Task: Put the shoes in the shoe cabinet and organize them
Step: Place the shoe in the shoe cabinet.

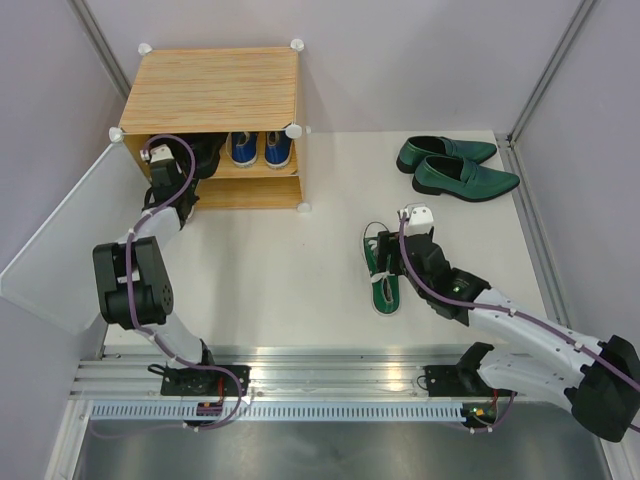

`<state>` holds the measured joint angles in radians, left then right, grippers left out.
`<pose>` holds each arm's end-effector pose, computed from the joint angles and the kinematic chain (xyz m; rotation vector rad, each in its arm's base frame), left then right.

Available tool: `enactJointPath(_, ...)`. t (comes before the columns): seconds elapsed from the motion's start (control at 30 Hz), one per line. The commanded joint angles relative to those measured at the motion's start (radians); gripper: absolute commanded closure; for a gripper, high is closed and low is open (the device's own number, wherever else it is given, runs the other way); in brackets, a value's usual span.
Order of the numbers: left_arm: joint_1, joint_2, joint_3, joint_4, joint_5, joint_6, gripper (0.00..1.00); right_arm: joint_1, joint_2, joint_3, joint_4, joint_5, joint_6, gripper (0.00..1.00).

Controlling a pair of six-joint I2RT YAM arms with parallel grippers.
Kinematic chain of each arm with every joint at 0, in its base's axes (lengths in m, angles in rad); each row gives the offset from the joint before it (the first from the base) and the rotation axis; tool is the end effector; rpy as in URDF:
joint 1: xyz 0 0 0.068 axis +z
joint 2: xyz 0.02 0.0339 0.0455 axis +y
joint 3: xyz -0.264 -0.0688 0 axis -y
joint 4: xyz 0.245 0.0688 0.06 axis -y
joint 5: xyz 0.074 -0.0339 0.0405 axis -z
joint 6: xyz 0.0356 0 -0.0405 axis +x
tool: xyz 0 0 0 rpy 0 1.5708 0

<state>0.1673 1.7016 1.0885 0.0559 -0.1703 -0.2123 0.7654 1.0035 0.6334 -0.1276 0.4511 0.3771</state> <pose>0.3756 0.0695 0.2257 -0.4987 2.0634 0.1545 0.1704 0.1422 0.2528 -0.1184 2.0209 0.2578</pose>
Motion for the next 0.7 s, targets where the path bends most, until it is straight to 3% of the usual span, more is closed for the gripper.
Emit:
enactJointPath(0.0,0.003,-0.066,-0.045,0.058,0.061,-0.002,0.71,-0.003,0.007,0.029,0.028,0.012,-0.009,0.2)
enactJointPath(0.13,0.003,-0.166,-0.155,0.056,0.051,-0.096,0.68,-0.002,0.0,0.026,0.032,-0.002,-0.004,0.2)
enactJointPath(0.33,0.008,-0.307,-0.284,-0.004,-0.124,-0.379,0.66,-0.003,-0.039,0.012,0.032,-0.025,0.0,0.2)
enactJointPath(0.43,0.02,-0.335,-0.32,-0.021,-0.124,-0.511,0.65,-0.003,-0.045,0.011,0.032,-0.032,0.0,0.2)
enactJointPath(0.53,0.041,-0.333,-0.34,-0.027,-0.092,-0.626,0.55,-0.003,-0.045,0.009,0.032,-0.034,-0.001,0.2)
enactJointPath(0.67,0.09,-0.304,-0.346,-0.033,-0.046,-0.777,0.51,-0.003,-0.052,0.009,0.032,-0.028,0.0,0.2)
